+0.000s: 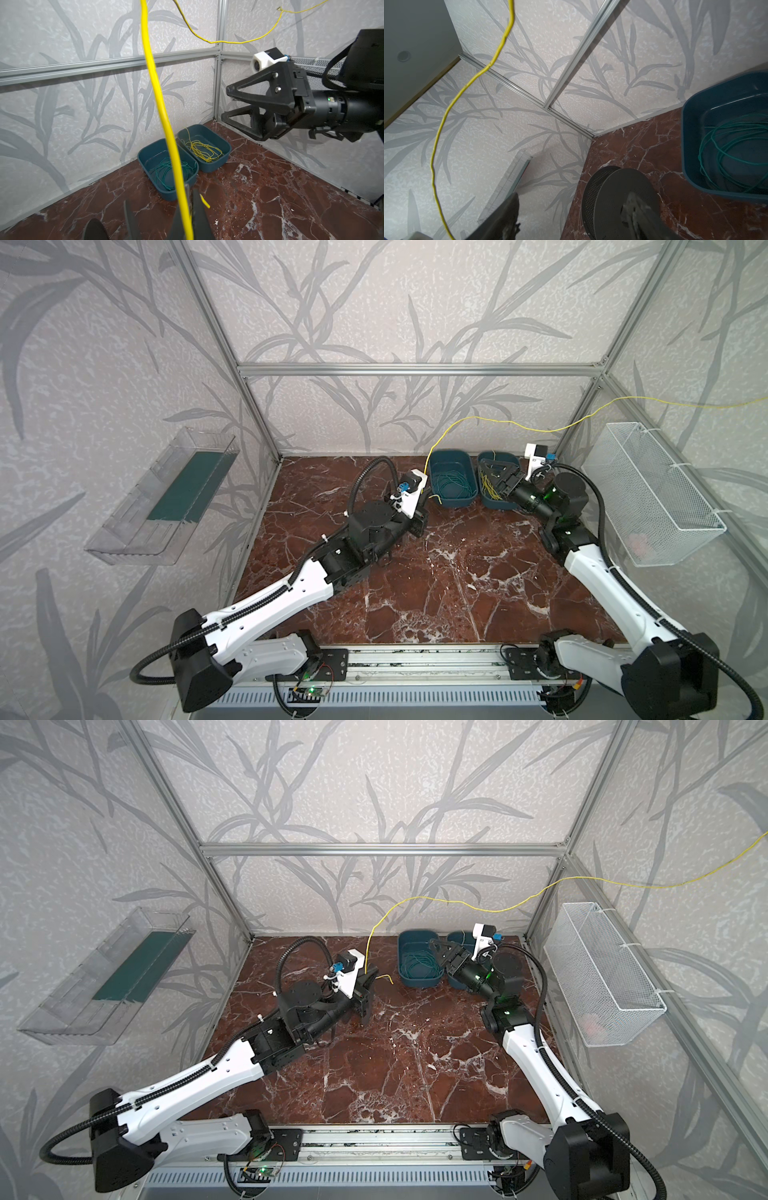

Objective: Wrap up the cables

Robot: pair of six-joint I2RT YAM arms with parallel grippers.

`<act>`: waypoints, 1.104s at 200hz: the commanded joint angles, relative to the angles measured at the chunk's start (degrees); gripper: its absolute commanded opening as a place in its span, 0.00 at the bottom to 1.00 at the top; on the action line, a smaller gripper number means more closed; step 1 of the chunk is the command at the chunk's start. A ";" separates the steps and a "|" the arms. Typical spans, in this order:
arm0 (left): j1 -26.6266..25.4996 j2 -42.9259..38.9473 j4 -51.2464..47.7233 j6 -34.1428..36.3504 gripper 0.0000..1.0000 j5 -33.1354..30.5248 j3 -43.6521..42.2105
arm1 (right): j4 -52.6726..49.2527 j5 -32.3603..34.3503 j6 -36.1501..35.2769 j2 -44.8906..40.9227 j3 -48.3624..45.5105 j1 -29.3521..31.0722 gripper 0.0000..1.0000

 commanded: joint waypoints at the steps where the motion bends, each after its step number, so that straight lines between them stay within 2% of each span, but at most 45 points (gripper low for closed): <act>1: 1.43 2.11 -7.52 3.82 0.00 -2.35 4.54 | -4.56 -3.94 -4.12 -2.48 0.95 0.90 0.87; 24: 3.44 3.47 -11.41 2.84 0.00 -3.61 7.91 | -8.30 -4.69 -6.89 -5.14 1.48 3.37 0.88; 52: 4.35 3.64 -11.76 2.14 0.00 -1.99 7.63 | -11.32 -0.04 -14.59 -8.01 2.87 13.10 0.87; 81: 4.36 3.81 -12.41 2.37 0.00 -0.31 7.54 | -12.86 3.65 -18.54 -3.49 9.17 19.79 0.87; 148: 4.83 2.03 -11.32 3.60 0.00 1.39 4.31 | -6.74 5.21 -13.75 9.21 17.82 21.71 0.86; 221: 7.26 1.69 -12.51 2.36 0.00 7.76 3.89 | -1.50 3.55 -11.42 12.25 18.30 21.90 0.81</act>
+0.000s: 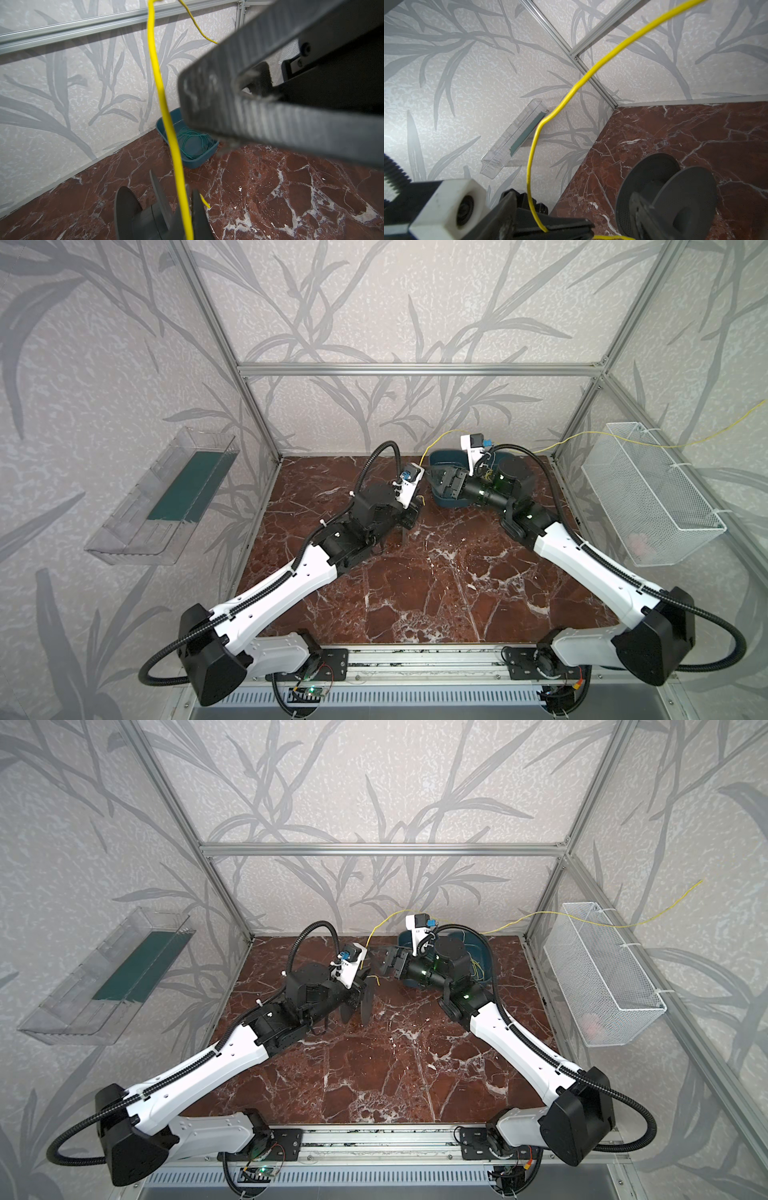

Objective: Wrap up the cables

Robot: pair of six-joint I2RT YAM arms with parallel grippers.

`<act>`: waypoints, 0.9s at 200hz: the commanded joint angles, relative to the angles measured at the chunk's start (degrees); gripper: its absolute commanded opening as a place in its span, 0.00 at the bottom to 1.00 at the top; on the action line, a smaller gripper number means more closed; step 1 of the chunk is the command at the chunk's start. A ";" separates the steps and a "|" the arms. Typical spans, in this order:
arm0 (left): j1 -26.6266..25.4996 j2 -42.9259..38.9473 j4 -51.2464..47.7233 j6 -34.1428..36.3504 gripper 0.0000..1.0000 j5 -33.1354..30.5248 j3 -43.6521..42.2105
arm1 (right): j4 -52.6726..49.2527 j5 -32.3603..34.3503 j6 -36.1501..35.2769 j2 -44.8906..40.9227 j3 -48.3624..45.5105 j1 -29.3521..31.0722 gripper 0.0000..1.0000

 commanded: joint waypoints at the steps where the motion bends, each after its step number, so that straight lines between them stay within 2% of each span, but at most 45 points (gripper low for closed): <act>1: 0.83 -1.40 -0.48 0.35 0.00 3.66 -0.18 | 5.16 -1.60 1.13 0.77 1.81 0.29 0.81; 24: 0.92 -1.42 -1.46 0.35 0.00 4.45 -0.02 | 6.07 -3.52 2.65 3.34 3.68 0.29 0.67; 43: 0.90 -1.29 -2.27 0.28 0.00 5.24 0.46 | 7.26 -4.88 4.42 5.42 5.27 0.28 0.50; 56: 0.87 -1.32 -2.73 0.29 0.00 5.58 0.76 | 7.56 -5.44 5.02 6.40 5.99 0.36 0.47; 72: 0.90 -1.33 -3.41 0.51 0.00 5.73 1.19 | 6.97 -6.27 4.90 6.94 6.70 0.37 0.36; 109: 0.91 -1.50 -5.16 1.24 0.00 6.21 1.67 | 5.53 -7.26 4.10 7.32 7.51 0.38 0.00; 146: 0.99 -3.61 -5.59 0.99 0.00 6.15 -0.41 | 7.26 -6.28 5.66 8.10 7.85 0.41 0.00; 168: 1.01 -6.90 -3.73 -0.39 0.35 5.91 -4.25 | 8.87 -6.19 7.46 8.76 8.56 0.41 0.00; 180: 1.00 -9.36 -3.24 -1.17 0.50 4.81 -6.38 | 9.28 -5.89 8.23 8.99 8.91 0.37 0.00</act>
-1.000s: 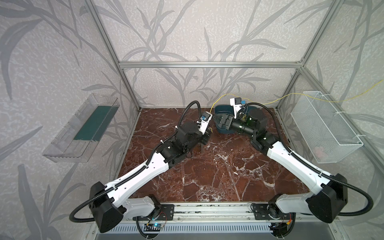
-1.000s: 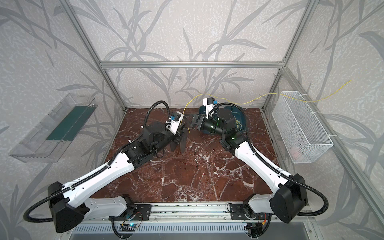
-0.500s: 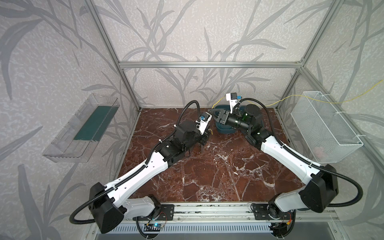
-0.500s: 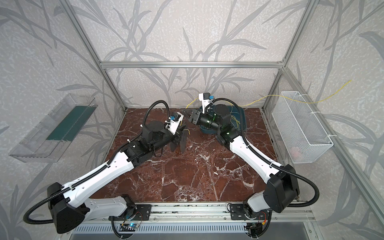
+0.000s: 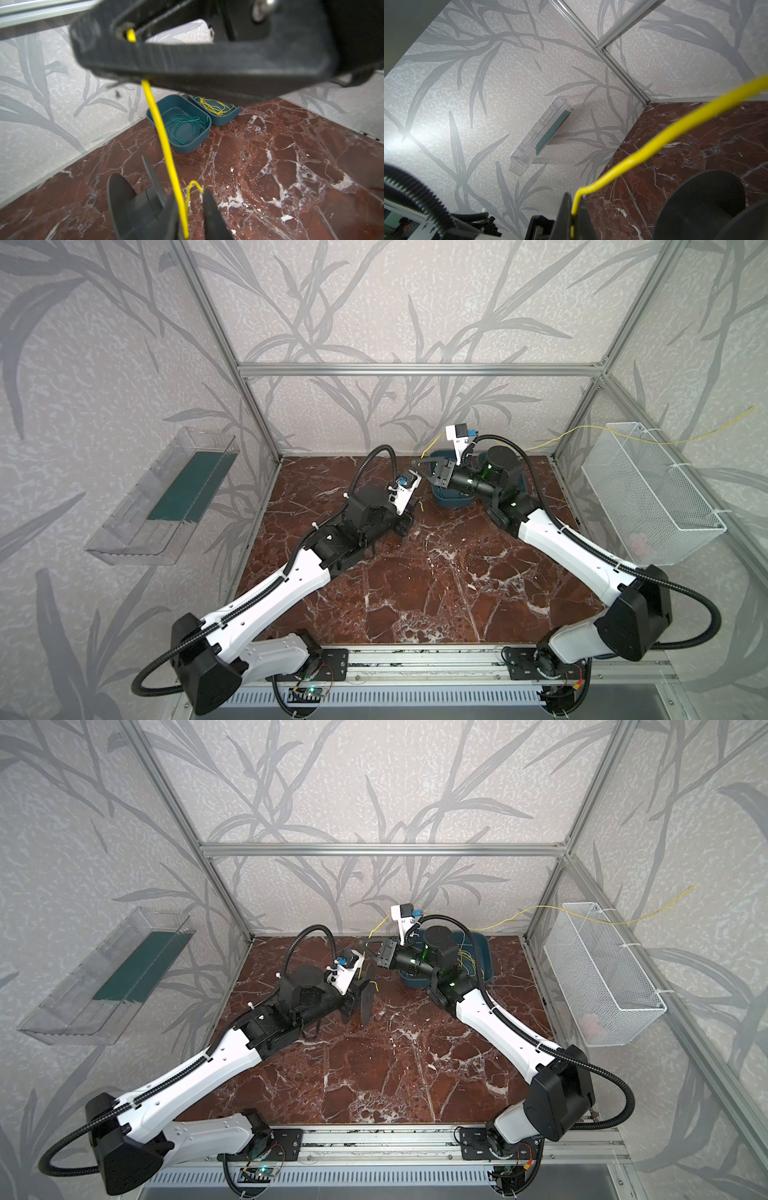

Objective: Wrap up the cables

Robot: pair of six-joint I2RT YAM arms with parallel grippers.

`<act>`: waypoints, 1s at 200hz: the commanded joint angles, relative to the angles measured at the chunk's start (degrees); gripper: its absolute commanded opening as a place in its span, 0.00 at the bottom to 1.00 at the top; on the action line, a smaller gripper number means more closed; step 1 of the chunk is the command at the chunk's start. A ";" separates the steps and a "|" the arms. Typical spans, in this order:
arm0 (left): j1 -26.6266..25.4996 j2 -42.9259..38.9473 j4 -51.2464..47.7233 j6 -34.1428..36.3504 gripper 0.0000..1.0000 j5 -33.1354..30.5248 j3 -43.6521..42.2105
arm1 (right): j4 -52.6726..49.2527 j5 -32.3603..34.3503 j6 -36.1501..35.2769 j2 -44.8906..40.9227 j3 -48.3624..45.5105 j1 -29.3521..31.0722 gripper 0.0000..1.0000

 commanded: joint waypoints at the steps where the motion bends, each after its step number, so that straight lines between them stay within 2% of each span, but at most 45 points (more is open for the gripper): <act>1: 0.02 -5.08 1.48 -0.55 0.51 -0.43 -3.33 | 3.23 0.54 1.84 0.64 2.18 -0.07 0.00; 34: 0.11 -15.29 9.67 -4.03 0.62 -5.82 -14.57 | 5.28 1.62 4.59 1.87 2.41 -0.04 0.00; 61: 0.73 -21.69 16.56 -9.43 0.63 -15.21 -23.35 | 10.46 2.01 9.88 5.68 2.39 0.26 0.00; 80: 1.50 -23.70 20.52 -11.62 0.64 -15.03 -27.82 | 15.65 1.70 14.25 9.02 2.15 0.45 0.00; 111: 2.53 -23.91 29.96 -12.93 0.72 -16.17 -34.26 | 21.88 2.24 20.40 14.12 2.47 0.52 0.00; 155: 3.74 -21.75 37.87 -10.58 0.80 -15.07 -38.51 | 28.49 3.71 24.80 17.42 2.22 0.38 0.00; 164: 3.88 -21.47 39.73 -12.05 0.81 -16.08 -39.60 | 30.43 3.75 26.22 18.22 2.40 0.17 0.00; 200: 4.24 -20.01 41.61 -8.92 0.81 -15.33 -40.75 | 34.39 3.92 31.28 20.05 3.24 -0.05 0.00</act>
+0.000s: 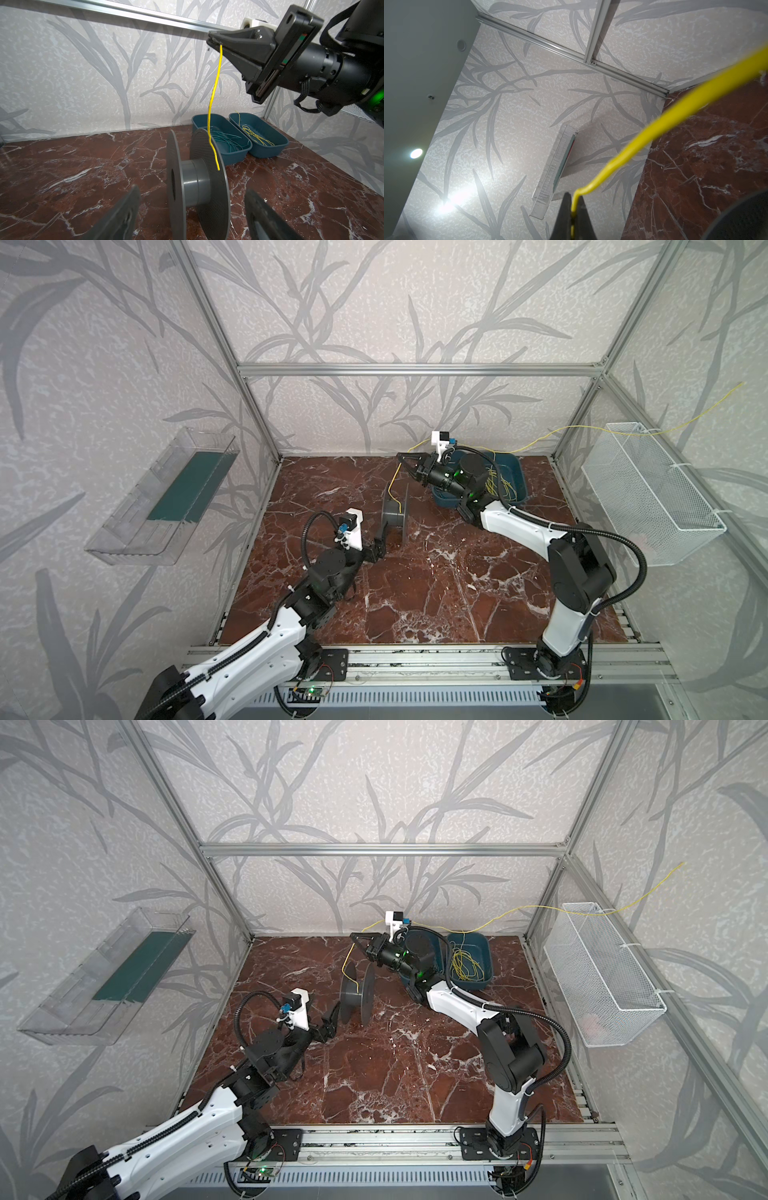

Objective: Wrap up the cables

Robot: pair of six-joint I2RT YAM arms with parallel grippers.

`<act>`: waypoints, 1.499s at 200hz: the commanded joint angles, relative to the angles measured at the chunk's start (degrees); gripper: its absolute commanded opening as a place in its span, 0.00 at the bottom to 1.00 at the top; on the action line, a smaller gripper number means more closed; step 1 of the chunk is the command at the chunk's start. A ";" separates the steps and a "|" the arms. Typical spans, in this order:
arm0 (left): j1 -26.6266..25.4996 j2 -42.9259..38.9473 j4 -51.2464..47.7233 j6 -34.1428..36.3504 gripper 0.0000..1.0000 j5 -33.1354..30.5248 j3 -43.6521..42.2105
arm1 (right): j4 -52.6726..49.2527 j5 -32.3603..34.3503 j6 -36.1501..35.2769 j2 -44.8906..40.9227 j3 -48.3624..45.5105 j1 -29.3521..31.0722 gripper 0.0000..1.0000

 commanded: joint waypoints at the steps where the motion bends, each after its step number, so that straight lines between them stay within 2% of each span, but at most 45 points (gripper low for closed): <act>1: 0.48 1.06 4.93 1.89 0.81 -0.09 -0.41 | 7.61 0.33 4.96 1.22 2.15 -0.17 0.00; 20: 1.17 5.11 12.17 3.13 0.82 -2.26 -1.63 | 8.17 -0.02 5.15 1.92 1.72 -0.08 0.00; 36: 1.39 9.69 19.41 6.60 0.82 -0.60 -2.48 | 9.80 0.03 6.32 3.44 0.79 -0.10 0.00; 53: 2.13 13.27 21.44 8.35 0.82 2.96 -2.11 | 13.30 -0.28 8.46 5.63 0.49 -0.42 0.00; 80: 3.31 16.22 24.20 8.77 0.82 3.81 -2.19 | 15.46 -0.69 9.40 7.13 0.95 -0.62 0.00; 105: 4.34 16.82 20.46 8.28 0.83 7.28 -0.91 | 16.99 -0.60 10.63 7.83 0.63 -0.69 0.00; 128: 4.38 17.35 23.17 8.39 0.83 7.85 -0.76 | 19.93 -0.69 12.18 8.64 0.31 -0.83 0.00; 174: 4.31 9.20 4.23 9.81 0.81 11.87 9.38 | 17.29 -0.94 11.04 4.71 -0.36 -1.17 0.00; 203: 4.26 12.14 4.45 14.23 0.80 11.88 13.22 | 18.00 -0.54 11.68 3.67 -2.16 -1.05 0.00; 250: 4.43 21.78 8.11 16.87 0.68 8.89 18.13 | 18.16 -0.16 11.31 2.26 -3.09 -0.95 0.00; 284: 4.58 23.41 10.55 17.39 0.61 7.69 18.25 | 17.40 -0.48 10.41 0.82 -3.52 -0.89 0.00; 300: 5.12 23.41 10.70 17.24 0.53 8.44 18.36 | 17.54 -0.54 10.53 0.39 -3.98 -0.88 0.00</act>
